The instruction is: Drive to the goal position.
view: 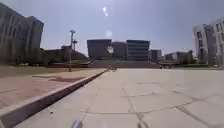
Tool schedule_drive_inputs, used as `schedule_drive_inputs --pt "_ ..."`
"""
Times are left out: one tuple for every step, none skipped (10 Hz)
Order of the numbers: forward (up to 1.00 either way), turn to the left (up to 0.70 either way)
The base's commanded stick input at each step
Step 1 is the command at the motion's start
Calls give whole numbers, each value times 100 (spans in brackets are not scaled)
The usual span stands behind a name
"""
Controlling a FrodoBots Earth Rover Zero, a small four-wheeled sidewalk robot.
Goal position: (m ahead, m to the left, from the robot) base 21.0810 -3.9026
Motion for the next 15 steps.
schedule_drive_inputs --pt "100 0" --pt "100 0" --pt "100 0" --pt "100 0" --pt "100 0" --pt "100 0" --pt "100 0" --pt "100 0" --pt "100 0" --pt "100 0" --pt "100 0" --pt "100 0" --pt "100 0" --pt "100 0" --pt "100 0"
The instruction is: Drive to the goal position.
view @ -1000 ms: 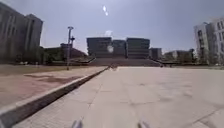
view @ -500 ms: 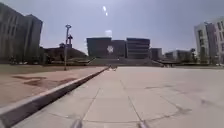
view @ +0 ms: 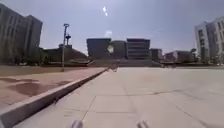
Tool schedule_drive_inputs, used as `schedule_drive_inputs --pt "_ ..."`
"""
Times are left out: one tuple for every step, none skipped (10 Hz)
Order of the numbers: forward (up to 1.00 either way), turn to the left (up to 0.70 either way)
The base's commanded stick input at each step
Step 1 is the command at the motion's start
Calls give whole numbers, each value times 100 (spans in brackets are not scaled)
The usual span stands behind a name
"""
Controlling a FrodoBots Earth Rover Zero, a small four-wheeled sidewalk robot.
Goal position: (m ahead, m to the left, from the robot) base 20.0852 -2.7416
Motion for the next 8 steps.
schedule_drive_inputs --pt "92 0" --pt "85 0" --pt "85 0" --pt "85 0" --pt "85 0" --pt "85 0" --pt "85 0" --pt "85 0"
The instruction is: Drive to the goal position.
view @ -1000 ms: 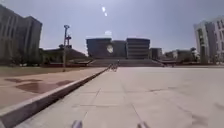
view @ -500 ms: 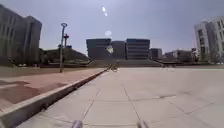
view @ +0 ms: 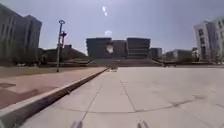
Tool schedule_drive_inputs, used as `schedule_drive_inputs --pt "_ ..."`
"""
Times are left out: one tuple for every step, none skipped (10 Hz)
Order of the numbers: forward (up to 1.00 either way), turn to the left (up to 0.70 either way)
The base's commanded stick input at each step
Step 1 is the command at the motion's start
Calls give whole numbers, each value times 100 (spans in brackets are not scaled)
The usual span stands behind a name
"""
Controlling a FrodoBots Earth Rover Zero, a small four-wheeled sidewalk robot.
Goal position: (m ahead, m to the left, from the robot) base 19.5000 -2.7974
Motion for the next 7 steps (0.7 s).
schedule_drive_inputs --pt "85 0" --pt "85 0" --pt "85 0" --pt "85 0" --pt "85 0" --pt "85 0" --pt "85 0"
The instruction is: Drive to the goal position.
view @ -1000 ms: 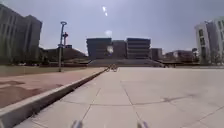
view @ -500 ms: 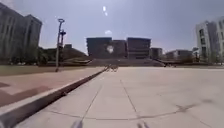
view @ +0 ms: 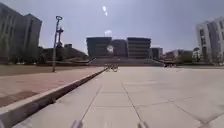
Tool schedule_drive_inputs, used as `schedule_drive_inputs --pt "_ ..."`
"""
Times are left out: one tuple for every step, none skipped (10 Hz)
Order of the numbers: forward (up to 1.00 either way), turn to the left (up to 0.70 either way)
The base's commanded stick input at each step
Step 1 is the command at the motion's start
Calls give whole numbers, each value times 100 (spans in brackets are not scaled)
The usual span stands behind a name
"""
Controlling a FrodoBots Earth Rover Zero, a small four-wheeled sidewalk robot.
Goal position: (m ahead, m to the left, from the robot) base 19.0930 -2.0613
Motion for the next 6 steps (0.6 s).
schedule_drive_inputs --pt "85 -22" --pt "85 -31" --pt "85 -24" --pt "85 -17" --pt "85 -10" --pt "85 -3"
